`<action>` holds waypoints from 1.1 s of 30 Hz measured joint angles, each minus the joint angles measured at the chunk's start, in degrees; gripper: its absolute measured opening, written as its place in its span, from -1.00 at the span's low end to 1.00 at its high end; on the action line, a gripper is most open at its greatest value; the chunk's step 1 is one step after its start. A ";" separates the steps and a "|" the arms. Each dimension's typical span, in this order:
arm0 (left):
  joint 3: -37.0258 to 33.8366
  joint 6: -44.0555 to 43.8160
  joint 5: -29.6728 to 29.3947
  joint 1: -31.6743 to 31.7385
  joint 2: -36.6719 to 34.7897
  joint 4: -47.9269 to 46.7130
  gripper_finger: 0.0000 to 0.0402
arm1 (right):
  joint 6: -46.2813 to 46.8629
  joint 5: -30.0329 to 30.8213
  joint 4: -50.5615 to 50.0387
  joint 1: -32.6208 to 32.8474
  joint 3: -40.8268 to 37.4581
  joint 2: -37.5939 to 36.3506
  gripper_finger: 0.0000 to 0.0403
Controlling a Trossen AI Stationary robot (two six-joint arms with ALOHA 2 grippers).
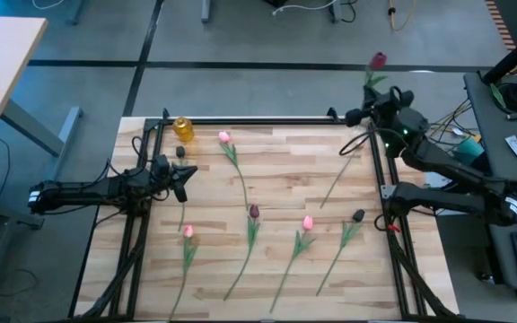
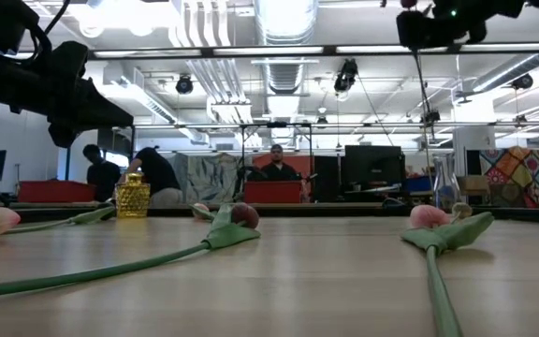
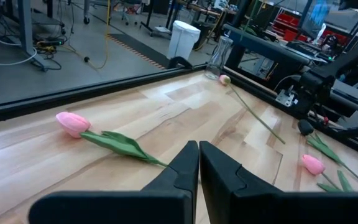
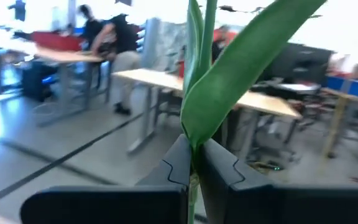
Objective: Sort flowers into vase by color
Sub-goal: Put the dark red tulip into the transparent vase
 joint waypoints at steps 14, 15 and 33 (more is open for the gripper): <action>0.00 0.01 -2.90 0.00 0.00 -0.01 -1.00 | -11.01 6.13 19.07 -1.42 -6.22 5.20 -0.94; 0.00 0.02 -2.91 0.00 0.00 0.00 -1.00 | -11.93 6.13 19.62 -1.77 -6.03 6.12 -0.94; 0.00 -0.24 -3.90 0.00 0.00 0.00 -1.00 | -9.80 5.32 21.35 -7.89 -5.42 13.24 -0.94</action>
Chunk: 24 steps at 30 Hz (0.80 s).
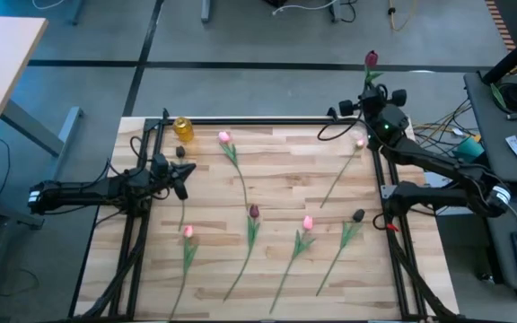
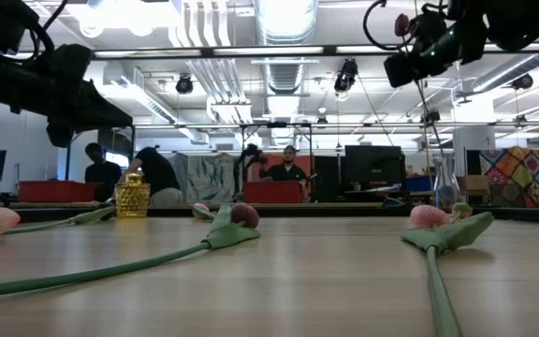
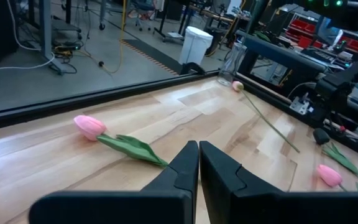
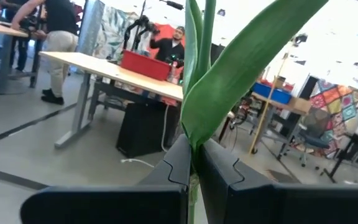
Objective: Sort flowers into vase by color
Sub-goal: Put the dark red tulip into the transparent vase
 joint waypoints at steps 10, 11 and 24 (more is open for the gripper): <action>0.00 0.00 -0.62 0.00 0.02 -0.02 -1.00 | 6.31 0.92 -0.43 -1.74 -1.08 4.74 -0.92; 0.00 0.00 -0.62 0.00 0.04 -0.02 -1.00 | 6.51 1.91 -0.42 -1.73 -1.08 5.06 -0.90; 0.00 0.00 -0.62 0.01 0.04 -0.02 -1.00 | 10.03 6.73 -12.39 -1.71 0.62 6.19 -0.58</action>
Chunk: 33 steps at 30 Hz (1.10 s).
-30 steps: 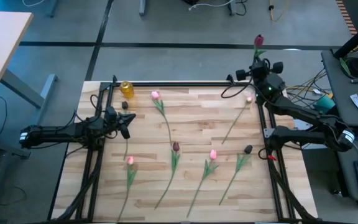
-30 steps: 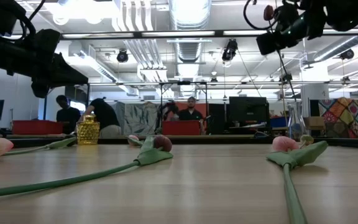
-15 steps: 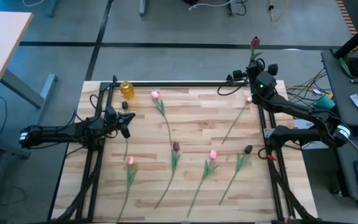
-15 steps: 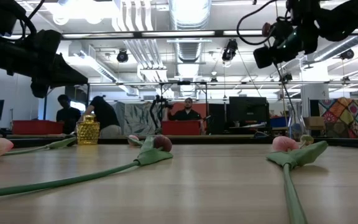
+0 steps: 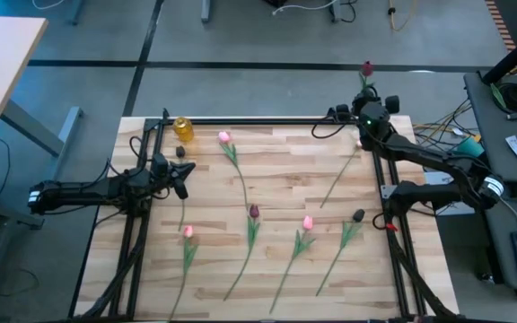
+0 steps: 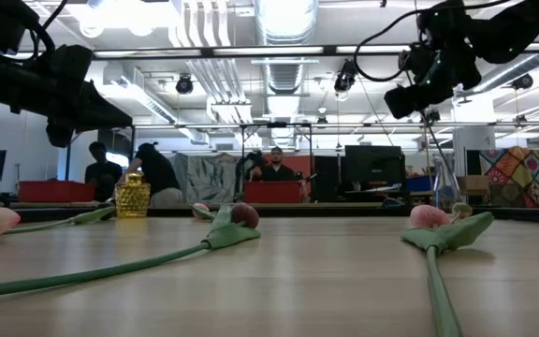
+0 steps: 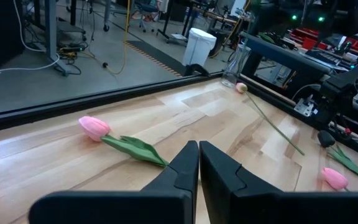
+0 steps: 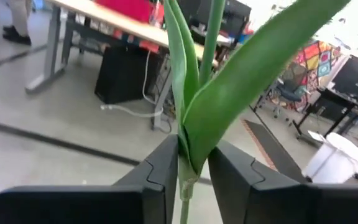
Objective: Sort flowers into vase by color
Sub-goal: Put the dark red tulip into the transparent vase
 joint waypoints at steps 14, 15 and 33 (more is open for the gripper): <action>0.00 0.00 0.02 0.00 0.00 -0.02 -1.00 | 15.62 -3.07 -30.34 0.00 10.68 -0.24 -0.31; 0.00 -0.01 0.02 -0.01 0.00 -0.02 -1.00 | 16.97 -3.87 -32.70 0.00 11.59 -0.24 -0.30; 0.00 -6.65 -0.29 0.02 0.11 5.15 -1.00 | 26.60 -16.04 -70.81 0.13 32.89 -0.22 -0.26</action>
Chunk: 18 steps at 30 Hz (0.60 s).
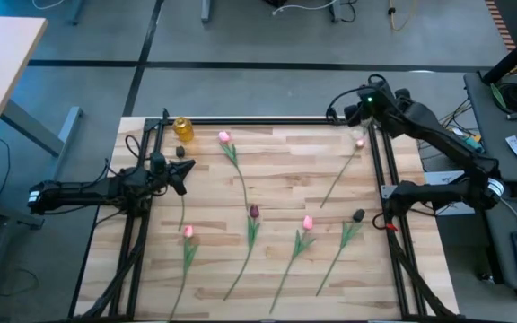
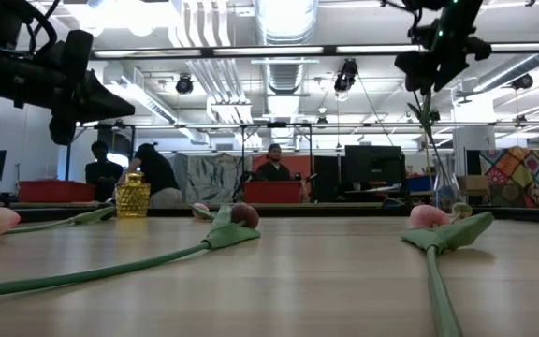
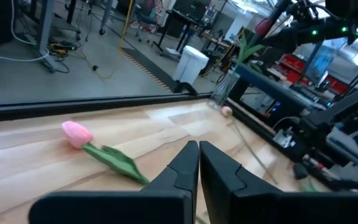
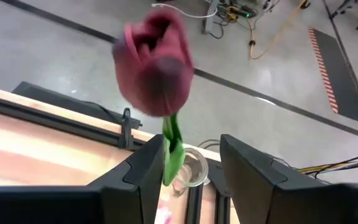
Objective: Sort flowers into vase by color
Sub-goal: Put the dark red tulip into the transparent vase, then put the pink tulip into the yellow vase
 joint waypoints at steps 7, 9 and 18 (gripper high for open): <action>2.40 -0.58 1.07 0.00 1.28 -1.09 -1.00 | 0.01 -6.03 -5.49 0.01 6.09 0.02 -0.26; 4.30 0.43 1.97 0.00 2.62 -2.38 -1.00 | 0.35 -7.30 -7.19 0.02 7.52 0.02 -0.27; 20.18 -5.02 14.21 0.00 14.45 -24.03 -1.00 | -1.98 -12.15 -11.46 0.61 11.60 0.01 -0.63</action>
